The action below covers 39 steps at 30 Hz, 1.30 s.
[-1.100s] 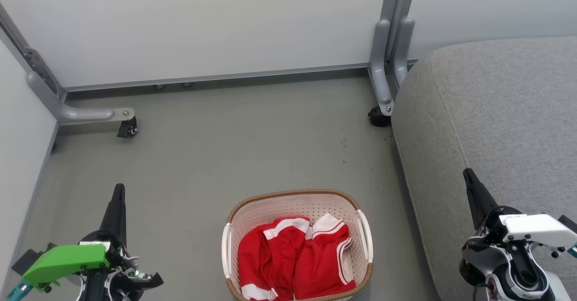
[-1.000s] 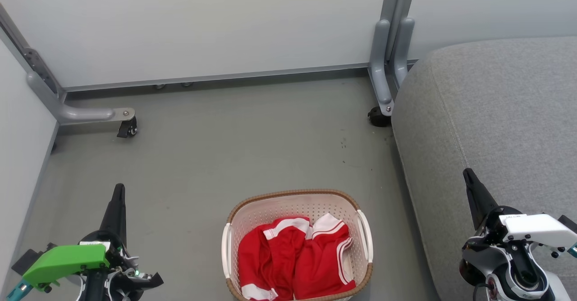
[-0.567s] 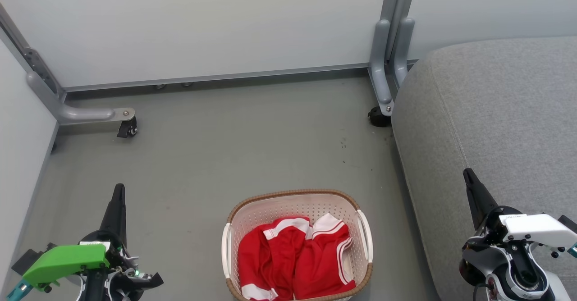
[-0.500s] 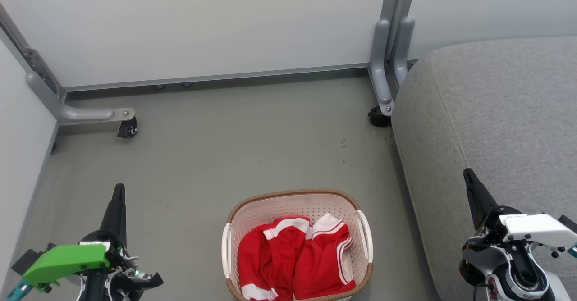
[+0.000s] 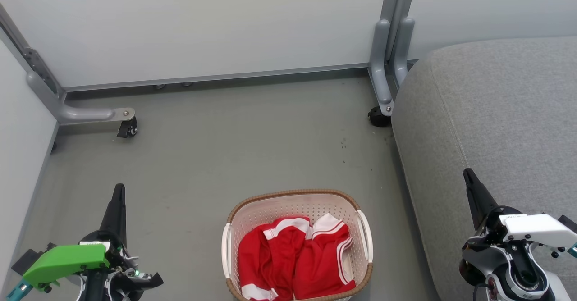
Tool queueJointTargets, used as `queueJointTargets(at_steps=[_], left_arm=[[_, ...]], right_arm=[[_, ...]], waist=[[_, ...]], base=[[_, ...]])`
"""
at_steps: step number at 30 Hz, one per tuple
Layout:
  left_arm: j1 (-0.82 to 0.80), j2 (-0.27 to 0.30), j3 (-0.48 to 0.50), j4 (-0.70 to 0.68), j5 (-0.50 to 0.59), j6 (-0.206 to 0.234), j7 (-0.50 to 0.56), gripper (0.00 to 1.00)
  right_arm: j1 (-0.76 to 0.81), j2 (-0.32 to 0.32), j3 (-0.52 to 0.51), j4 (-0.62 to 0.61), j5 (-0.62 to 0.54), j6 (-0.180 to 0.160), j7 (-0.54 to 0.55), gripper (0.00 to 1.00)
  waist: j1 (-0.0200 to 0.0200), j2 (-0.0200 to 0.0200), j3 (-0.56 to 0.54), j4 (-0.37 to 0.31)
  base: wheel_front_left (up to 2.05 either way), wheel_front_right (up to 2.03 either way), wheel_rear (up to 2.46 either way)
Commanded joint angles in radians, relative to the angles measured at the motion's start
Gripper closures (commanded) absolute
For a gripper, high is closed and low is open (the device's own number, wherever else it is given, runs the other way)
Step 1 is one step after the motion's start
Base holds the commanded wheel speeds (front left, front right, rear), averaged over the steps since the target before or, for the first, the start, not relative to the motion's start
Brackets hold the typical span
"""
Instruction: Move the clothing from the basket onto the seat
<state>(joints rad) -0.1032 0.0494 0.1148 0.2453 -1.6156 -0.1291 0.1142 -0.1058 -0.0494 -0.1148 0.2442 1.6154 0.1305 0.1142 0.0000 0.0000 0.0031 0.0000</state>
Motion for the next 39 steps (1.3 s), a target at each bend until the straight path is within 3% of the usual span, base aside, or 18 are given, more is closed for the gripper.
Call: queueJointTargets(at_steps=[1, 16, 17, 24, 31, 37, 38, 39], left_arm=[[-0.013, 0.002, 0.000, 0.001, 0.005, -0.004, 0.002, 1.00], [-0.013, 0.002, 0.000, 0.001, 0.005, -0.004, 0.002, 1.00], [0.000, 0.000, 0.000, 0.001, 0.000, 0.000, 0.000, 0.00], [0.017, -0.005, -0.026, 0.023, 0.026, 0.002, -0.021, 0.00], [0.015, -0.005, -0.045, -0.009, 0.189, 0.006, -0.055, 0.00], [0.012, -0.004, -0.085, -0.046, 0.350, 0.046, -0.082, 0.00], [0.011, -0.002, -0.104, -0.053, 0.402, 0.061, -0.091, 0.00], [0.007, 0.013, -0.156, -0.071, 0.510, 0.107, -0.114, 0.00]], right_arm=[[-0.007, -0.002, 0.000, 0.002, -0.005, 0.000, 0.002, 1.00], [-0.007, -0.002, 0.000, 0.002, -0.005, 0.000, 0.002, 1.00], [0.000, 0.000, 0.000, 0.001, 0.000, 0.000, 0.000, 0.00], [0.024, 0.005, 0.021, 0.020, -0.016, 0.000, -0.018, 0.00], [0.023, 0.000, 0.042, 0.016, -0.155, 0.000, -0.054, 0.00], [0.029, 0.004, 0.051, -0.025, -0.318, 0.000, -0.081, 0.00], [0.032, 0.004, 0.055, -0.038, -0.369, 0.000, -0.090, 0.00], [0.038, 0.005, 0.078, -0.054, -0.467, 0.000, -0.113, 0.00]], waist=[[0.0000, 0.0000, 0.000, 0.000], [0.0000, 0.0000, 0.000, 0.000], [0.0000, 0.0000, 0.000, 0.000], [0.0000, 0.0000, 0.001, 0.000], [0.0000, 0.0000, 0.004, -0.002], [0.0000, 0.0000, 0.008, -0.002], [0.0000, 0.0000, 0.010, -0.002], [0.0000, 0.0000, 0.013, -0.002]], base=[[0.00, 0.00, 0.00], [0.00, 0.00, 0.00], [0.00, 0.00, 0.00], [0.00, 0.00, 0.00], [0.00, 0.00, 0.00], [0.00, 0.00, 0.00], [0.00, 0.00, 0.00], [0.00, 0.00, 0.00]])
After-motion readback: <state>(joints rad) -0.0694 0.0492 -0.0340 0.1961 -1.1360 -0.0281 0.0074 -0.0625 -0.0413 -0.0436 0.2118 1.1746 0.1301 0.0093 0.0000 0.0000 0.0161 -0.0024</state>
